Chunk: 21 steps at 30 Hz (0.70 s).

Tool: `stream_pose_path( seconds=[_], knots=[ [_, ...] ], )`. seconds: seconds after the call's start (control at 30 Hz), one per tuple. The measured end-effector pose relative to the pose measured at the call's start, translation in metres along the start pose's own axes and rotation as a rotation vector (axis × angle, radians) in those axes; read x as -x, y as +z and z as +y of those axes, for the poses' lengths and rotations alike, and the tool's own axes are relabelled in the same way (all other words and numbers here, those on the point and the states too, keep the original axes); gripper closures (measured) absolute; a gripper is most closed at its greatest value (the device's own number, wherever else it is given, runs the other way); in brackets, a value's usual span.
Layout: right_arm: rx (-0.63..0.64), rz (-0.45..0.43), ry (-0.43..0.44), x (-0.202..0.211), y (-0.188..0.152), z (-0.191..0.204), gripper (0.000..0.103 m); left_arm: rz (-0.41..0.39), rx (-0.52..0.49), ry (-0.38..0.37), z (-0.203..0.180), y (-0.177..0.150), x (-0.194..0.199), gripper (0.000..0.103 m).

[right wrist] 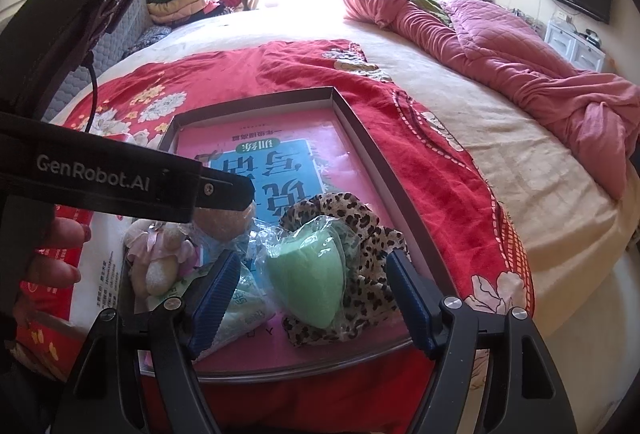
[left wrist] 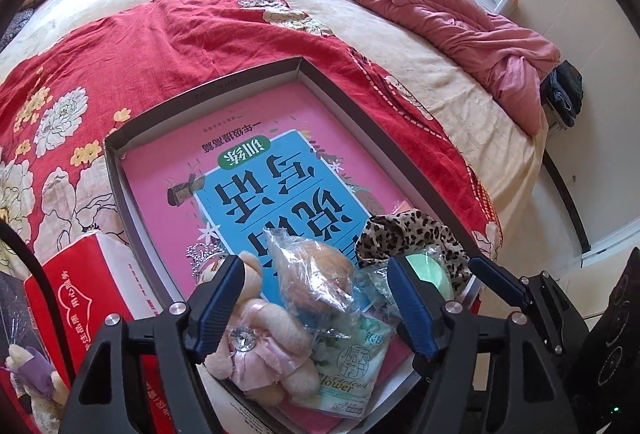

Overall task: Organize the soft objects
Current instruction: 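Withdraw both open tools from the box lid back toward the item pile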

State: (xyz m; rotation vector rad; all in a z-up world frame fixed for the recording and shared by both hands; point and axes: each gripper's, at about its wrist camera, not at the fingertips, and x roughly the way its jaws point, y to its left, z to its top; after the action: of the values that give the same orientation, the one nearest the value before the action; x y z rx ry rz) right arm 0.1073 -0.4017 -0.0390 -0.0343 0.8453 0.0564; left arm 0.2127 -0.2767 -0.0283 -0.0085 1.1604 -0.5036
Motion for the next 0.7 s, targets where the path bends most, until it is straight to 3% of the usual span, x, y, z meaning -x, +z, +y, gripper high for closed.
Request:
stream_pose_path(
  seconds=[0.23, 0.7],
  knots=[
    [-0.011, -0.015, -0.002, 0.003, 0.001, -0.001, 0.026, -0.033, 0.026, -0.003, 0.001, -0.005, 0.018, 0.017],
    [-0.052, -0.045, -0.035, 0.014, 0.005, -0.008, 0.026, -0.138, 0.030, 0.074, 0.003, -0.029, 0.065, 0.013]
  ],
)
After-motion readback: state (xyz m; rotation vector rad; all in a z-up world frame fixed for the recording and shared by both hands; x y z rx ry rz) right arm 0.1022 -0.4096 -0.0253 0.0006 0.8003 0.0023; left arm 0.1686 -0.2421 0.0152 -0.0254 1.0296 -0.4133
